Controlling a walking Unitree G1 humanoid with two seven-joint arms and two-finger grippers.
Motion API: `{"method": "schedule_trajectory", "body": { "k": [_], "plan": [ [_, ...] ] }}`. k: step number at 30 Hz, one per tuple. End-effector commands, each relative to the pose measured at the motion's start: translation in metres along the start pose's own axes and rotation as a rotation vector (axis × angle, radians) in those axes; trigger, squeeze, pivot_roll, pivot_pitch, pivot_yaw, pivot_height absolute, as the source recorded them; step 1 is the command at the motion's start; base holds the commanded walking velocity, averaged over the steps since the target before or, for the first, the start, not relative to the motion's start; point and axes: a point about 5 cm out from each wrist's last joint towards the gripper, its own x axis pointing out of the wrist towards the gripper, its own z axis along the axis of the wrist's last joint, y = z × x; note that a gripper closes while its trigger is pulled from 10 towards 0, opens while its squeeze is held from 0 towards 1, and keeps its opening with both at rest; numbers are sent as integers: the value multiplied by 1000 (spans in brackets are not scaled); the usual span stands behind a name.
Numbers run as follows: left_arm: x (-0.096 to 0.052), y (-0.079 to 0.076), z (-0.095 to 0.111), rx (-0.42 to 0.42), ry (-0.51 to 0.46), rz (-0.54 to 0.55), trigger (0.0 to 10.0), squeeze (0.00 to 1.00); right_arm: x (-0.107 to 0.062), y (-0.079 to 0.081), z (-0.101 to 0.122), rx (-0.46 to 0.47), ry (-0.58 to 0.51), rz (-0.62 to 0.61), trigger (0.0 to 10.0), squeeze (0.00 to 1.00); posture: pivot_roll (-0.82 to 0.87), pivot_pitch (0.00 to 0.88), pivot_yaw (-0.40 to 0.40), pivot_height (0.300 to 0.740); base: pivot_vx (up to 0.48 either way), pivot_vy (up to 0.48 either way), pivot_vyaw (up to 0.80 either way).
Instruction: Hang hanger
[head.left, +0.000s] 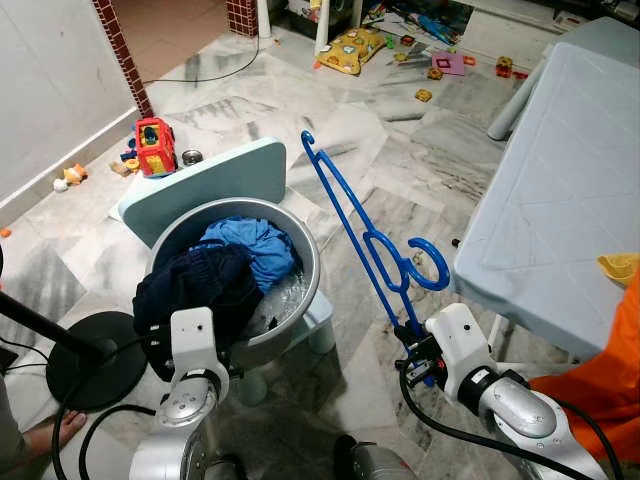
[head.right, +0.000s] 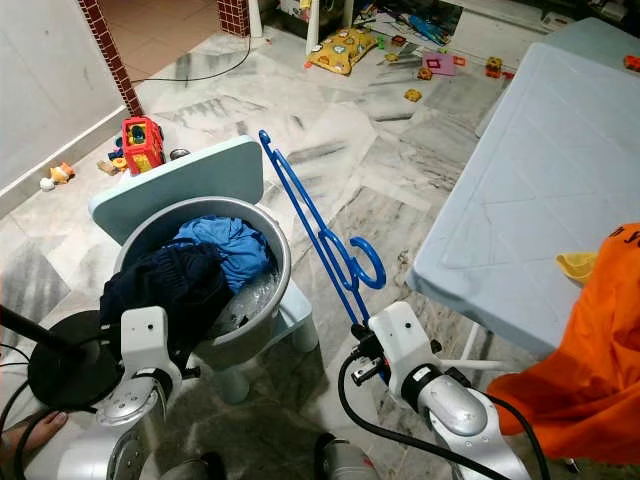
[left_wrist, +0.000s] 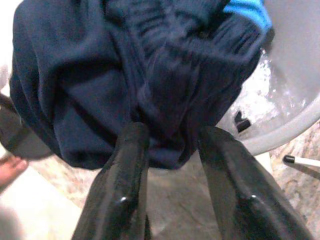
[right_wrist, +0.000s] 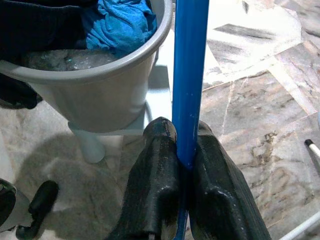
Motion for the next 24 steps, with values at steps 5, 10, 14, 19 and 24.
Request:
{"method": "schedule_trajectory", "body": {
  "k": [5, 10, 14, 19, 24],
  "plan": [
    [5, -3, 2, 47, 20, -25, 10000, 1000, 3, 2, -1, 4, -2, 9, 10000, 0, -202, 181, -58, 740, 0, 0, 0],
    [11, -4, 5, 70, 26, -43, 10000, 1000, 2, 2, -1, 4, -5, 5, 10000, 0, -207, 181, -53, 740, 0, 0, 0],
    [19, -5, 3, 99, 30, -46, 10000, 1000, 2, 1, -1, 5, -4, 2, 10000, 0, -209, 183, -52, 740, 0, 0, 0],
    [29, -10, 5, 116, 27, -50, 10000, 0, 2, 3, -1, 9, -5, 1, 10000, 0, -221, 184, -49, 740, 0, 0, 0],
    [30, -11, 7, 134, 8, -43, 10000, 0, 0, 1, -4, 11, 2, -6, 10000, 0, -217, 186, -45, 740, 0, 0, 0]
  ]
}}
